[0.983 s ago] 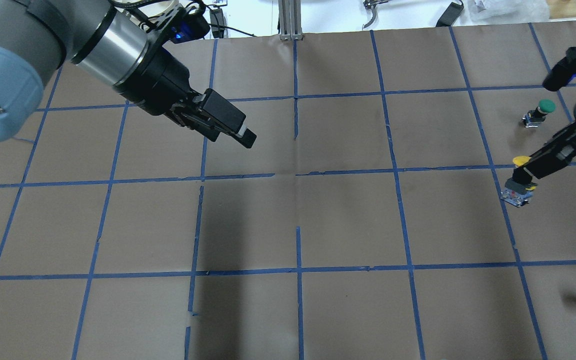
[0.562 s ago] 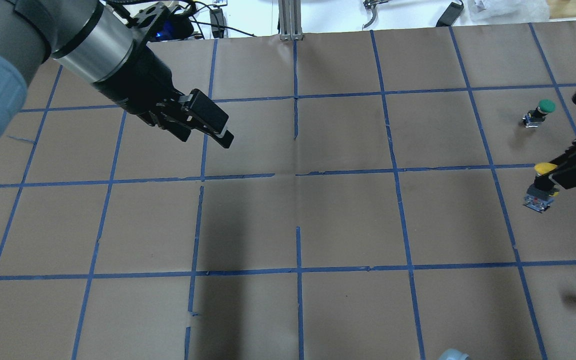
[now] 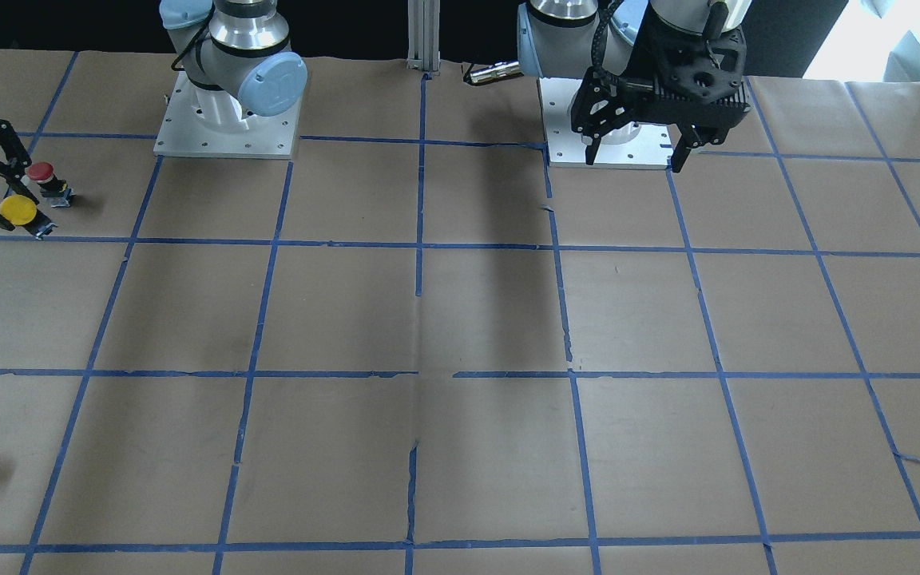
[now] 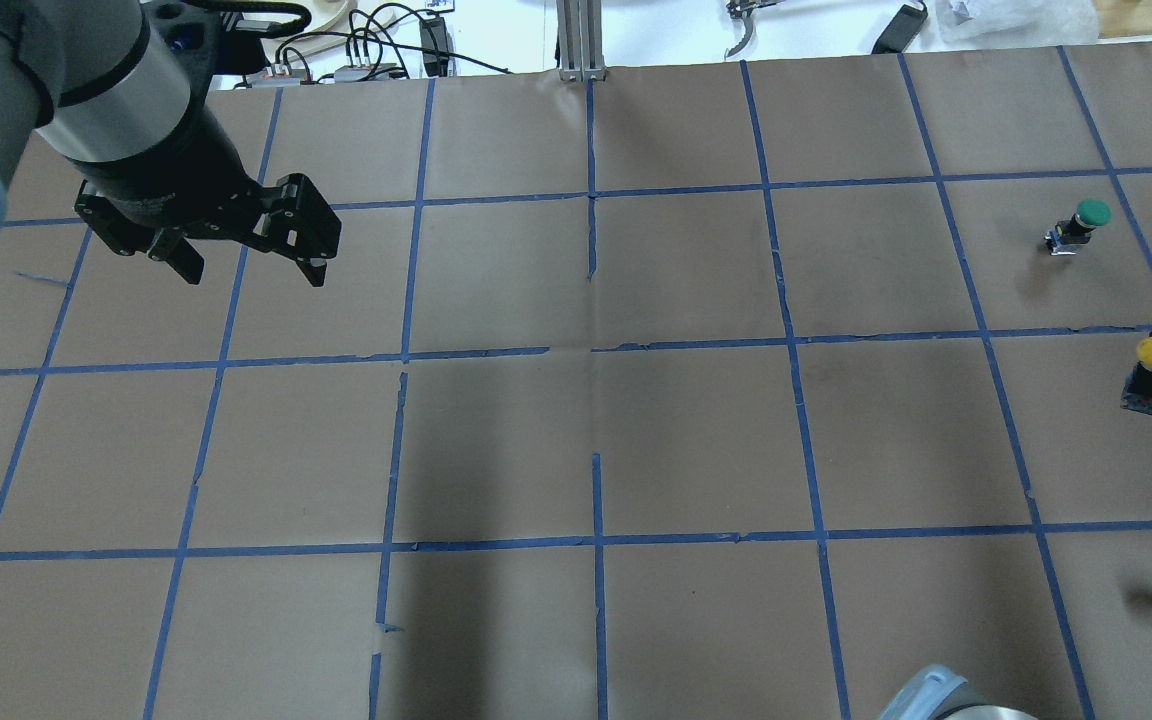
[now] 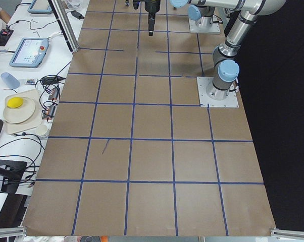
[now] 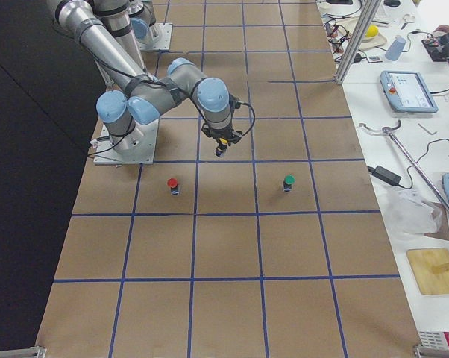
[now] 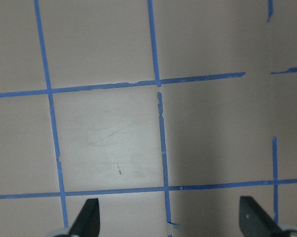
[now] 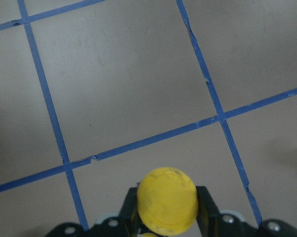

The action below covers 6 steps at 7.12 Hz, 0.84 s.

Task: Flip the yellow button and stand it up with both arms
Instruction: 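Pull the left gripper back while the right gripper carries the button away, then lower the held button upright onto the table with the right gripper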

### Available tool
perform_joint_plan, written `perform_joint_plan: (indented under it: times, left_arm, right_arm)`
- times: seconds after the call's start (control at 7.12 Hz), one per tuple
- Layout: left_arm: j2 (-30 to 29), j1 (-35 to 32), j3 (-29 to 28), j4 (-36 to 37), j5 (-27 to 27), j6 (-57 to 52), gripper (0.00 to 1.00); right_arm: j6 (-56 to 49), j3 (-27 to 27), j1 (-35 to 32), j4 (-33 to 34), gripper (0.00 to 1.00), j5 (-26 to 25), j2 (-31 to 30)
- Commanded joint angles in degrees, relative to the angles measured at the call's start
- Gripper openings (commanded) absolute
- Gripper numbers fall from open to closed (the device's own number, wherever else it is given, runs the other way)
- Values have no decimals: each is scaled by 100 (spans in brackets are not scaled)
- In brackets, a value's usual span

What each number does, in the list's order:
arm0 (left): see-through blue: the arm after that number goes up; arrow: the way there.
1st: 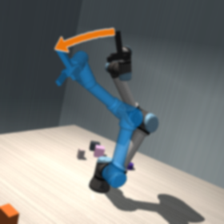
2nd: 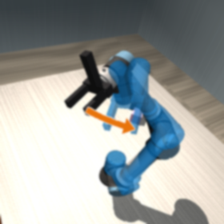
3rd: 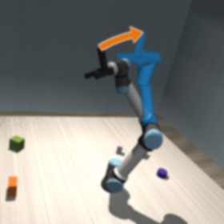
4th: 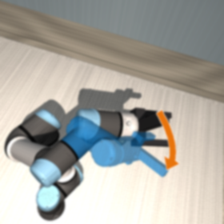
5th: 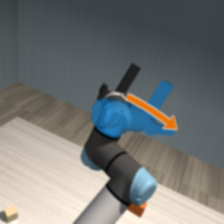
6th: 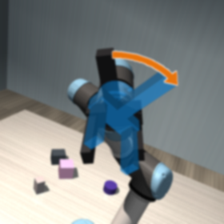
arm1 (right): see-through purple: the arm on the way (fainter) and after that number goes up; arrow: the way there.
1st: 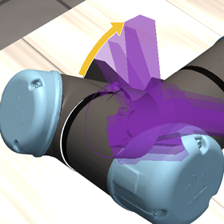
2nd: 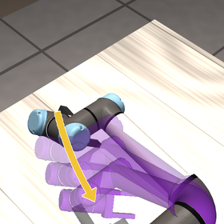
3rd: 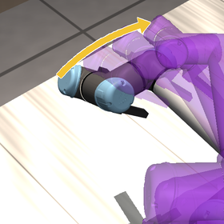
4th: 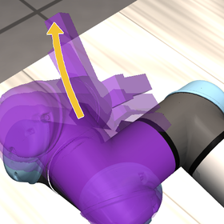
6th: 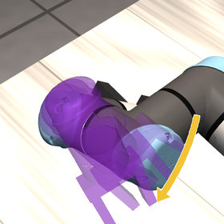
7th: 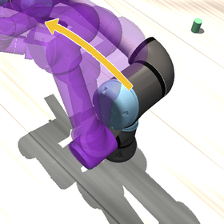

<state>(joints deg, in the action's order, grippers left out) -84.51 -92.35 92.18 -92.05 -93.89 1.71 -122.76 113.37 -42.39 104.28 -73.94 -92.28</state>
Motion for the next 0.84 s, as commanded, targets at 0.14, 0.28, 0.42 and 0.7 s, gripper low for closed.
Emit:
perform_joint_plan:
  times: [0.14, 0.28, 0.42, 0.7]
  left_arm:
    - [-4, -11, 63, 135, 11, 66, 100]
    - [-4, -11, 63, 152, 19, 66, 100]
    - [-4, -11, 63, 153, 19, 75, 100]
    - [-13, -20, 55, 161, 19, 75, 100]
  right_arm:
    - [-1072, -61, 424, 371, 14, 302, 745]
    - [-1466, -70, 450, 556, 13, 310, 929]
    - [-1678, -96, 581, 549, 13, 328, 1096]
    - [-1689, -105, 626, 532, 14, 328, 1360]
